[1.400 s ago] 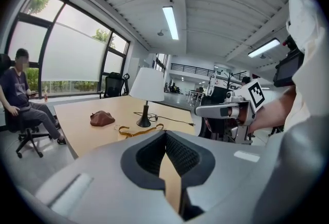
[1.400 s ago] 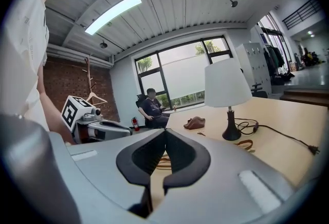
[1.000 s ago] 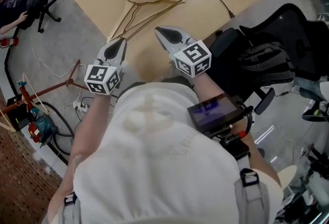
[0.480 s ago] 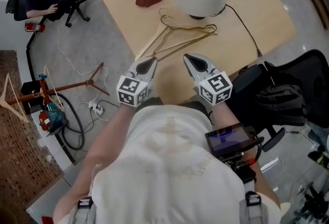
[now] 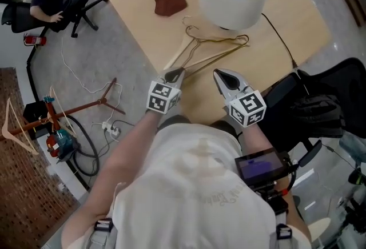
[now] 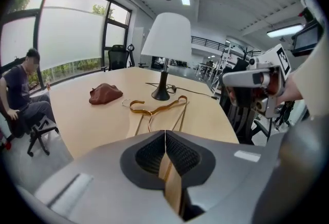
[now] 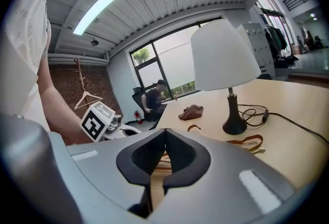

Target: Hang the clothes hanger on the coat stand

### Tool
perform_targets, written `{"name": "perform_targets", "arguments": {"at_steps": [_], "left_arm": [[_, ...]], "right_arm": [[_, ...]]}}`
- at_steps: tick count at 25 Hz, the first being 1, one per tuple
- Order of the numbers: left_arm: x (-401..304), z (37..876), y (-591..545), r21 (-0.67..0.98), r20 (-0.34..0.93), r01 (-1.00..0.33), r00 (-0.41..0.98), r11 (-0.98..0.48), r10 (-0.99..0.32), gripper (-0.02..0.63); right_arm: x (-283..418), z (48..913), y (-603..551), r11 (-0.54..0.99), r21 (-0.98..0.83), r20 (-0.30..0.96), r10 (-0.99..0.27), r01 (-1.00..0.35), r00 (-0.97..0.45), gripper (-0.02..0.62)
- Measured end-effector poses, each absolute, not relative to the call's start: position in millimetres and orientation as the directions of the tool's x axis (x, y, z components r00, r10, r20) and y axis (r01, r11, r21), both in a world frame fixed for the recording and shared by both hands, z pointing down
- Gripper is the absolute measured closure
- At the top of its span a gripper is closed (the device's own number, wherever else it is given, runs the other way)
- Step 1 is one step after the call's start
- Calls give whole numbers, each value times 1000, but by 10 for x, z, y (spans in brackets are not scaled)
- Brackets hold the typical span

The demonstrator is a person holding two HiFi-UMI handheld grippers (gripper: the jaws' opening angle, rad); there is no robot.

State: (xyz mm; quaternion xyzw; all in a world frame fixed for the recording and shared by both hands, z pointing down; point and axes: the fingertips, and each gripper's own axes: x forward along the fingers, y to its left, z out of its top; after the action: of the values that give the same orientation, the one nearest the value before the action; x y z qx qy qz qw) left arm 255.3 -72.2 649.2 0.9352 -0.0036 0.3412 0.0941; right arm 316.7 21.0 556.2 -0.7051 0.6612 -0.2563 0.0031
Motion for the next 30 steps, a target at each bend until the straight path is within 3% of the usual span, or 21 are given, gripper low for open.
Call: {"name": "perform_targets", "arguments": {"at_steps": [6,14,22,30], "left_arm": [[2767,6923,-895,117,727,-20,683,-993,72,545],[3043,7185,-886,29,807,98,585,-995,81,531],[3135,7323,-893,12,844,97,532,-995,62,534],[3161,7365,-921,-15,869,51,495,-999,13,577]], "right_arm": [[3133,5620,398,-220,-344,391,-917,-913,74,581],[3162,5684,768,-361,-344,422,-884,-867,200,581],[3130,5733,1108,-461,-349,444,-848,-816,288,581],[3122,5706,1274,-495,-346,439,-836,-797,328,581]]}}
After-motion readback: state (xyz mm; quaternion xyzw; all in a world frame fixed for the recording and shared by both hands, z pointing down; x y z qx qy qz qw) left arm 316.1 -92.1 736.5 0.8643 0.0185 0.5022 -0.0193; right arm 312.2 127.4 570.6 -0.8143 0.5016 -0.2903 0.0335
